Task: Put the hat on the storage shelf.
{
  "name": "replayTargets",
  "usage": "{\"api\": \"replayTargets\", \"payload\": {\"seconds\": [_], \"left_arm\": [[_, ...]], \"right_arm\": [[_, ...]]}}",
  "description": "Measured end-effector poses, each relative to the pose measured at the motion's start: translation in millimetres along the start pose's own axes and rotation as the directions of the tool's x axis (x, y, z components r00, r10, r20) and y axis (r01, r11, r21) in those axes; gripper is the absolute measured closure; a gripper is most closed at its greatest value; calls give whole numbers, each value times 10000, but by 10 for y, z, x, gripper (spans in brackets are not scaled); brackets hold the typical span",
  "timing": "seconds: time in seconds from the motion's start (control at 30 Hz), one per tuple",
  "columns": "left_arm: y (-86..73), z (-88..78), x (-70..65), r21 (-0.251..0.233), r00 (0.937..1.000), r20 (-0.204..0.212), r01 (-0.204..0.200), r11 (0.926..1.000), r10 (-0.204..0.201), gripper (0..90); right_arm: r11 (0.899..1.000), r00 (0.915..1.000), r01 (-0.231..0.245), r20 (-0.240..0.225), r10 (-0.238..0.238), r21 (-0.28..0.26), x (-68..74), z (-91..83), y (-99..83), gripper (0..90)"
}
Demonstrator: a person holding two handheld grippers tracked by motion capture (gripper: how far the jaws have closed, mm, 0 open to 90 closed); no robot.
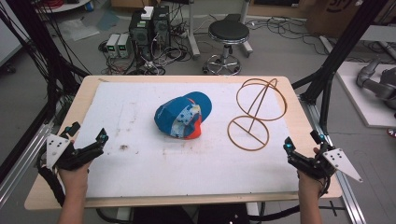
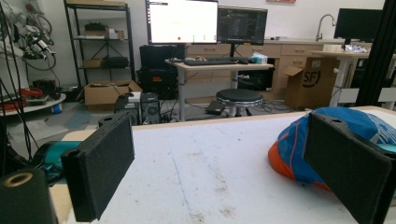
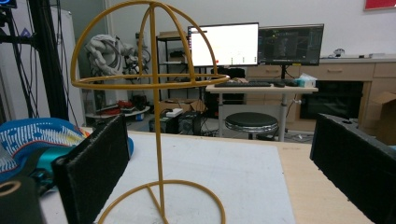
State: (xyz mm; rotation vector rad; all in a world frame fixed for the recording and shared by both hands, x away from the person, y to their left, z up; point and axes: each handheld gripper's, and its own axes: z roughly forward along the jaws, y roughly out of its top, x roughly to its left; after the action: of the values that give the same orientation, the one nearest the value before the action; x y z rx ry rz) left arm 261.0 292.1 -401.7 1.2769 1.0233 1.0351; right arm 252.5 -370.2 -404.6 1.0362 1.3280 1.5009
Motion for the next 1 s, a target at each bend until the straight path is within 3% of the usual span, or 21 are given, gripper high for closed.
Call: {"api": "replayTargets", "payload": {"seconds": [0.53,0.8,1.0], "left_arm": [[53,37,-66,-162,9998,190,-24,9999,27,97],[157,158,-216,-510,9977,668,168,9986,-133,97],[223,289,-400,-506,9929,1169,-165,9986,223,98]], "right_arm": [[10000,10000,-20,17,20,26,0,-4,-1,46],[10000,10000,19,24,-19,40,15,11,-7,46],[10000,10000,7,-11,-7,5,15,5,-5,46]]}}
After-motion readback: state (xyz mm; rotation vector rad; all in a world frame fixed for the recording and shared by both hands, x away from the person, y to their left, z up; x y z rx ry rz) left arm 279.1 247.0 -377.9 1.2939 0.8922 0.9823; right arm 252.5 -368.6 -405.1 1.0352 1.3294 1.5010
